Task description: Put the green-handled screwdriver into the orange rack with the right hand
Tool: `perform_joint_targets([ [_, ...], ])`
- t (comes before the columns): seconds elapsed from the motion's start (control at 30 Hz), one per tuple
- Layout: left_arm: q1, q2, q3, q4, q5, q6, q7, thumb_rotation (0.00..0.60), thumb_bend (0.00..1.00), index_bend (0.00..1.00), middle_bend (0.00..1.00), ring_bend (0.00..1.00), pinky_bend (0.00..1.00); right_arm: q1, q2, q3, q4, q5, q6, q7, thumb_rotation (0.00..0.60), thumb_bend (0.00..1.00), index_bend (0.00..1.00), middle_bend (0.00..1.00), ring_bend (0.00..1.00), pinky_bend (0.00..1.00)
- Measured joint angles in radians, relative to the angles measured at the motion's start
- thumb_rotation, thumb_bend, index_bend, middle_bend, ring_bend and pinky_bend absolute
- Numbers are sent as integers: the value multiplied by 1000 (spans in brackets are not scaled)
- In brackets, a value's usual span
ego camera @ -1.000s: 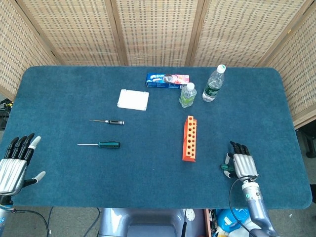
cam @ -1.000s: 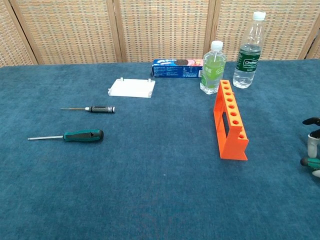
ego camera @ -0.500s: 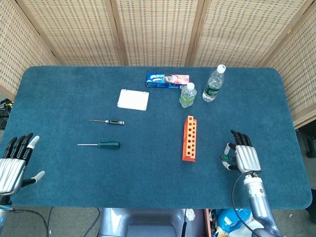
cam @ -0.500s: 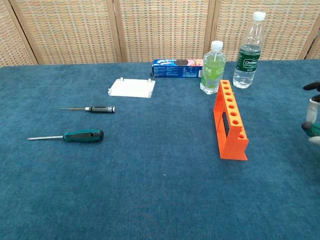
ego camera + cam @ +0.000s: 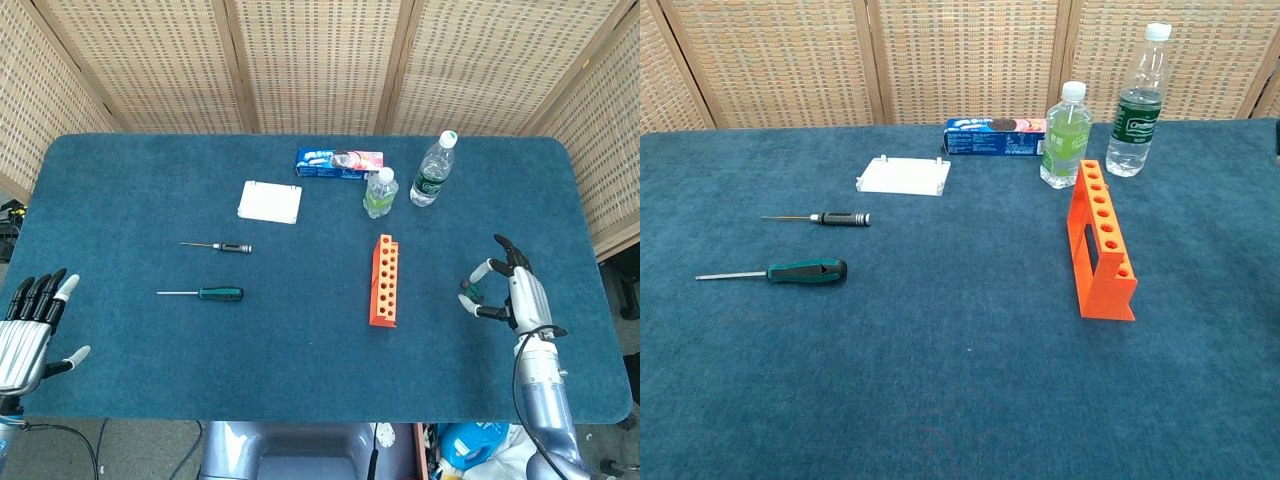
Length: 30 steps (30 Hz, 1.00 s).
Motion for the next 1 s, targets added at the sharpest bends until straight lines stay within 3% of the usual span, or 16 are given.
perform_joint_targets([
  [0.2, 3, -2, -2, 1, 4, 11, -1, 600, 0, 0, 0, 0, 0, -3, 71, 73, -72, 116, -95, 174, 600, 208, 634, 55, 0, 0],
  [0.4, 4, -2, -4, 2, 5, 16, -5, 600, 0, 0, 0, 0, 0, 1, 80, 111, -98, 124, -127, 279, 600, 208, 636, 59, 0, 0],
  [0.6, 4, 3, -4, 7, 7, 19, -22, 600, 0, 0, 0, 0, 0, -9, 43, 126, -85, 40, -148, 463, 600, 207, 648, 70, 0, 0],
  [1.0, 4, 6, -8, 13, 6, 21, -43, 600, 0, 0, 0, 0, 0, 22, -86, 130, 25, -160, -162, 713, 600, 207, 660, 87, 0, 0],
])
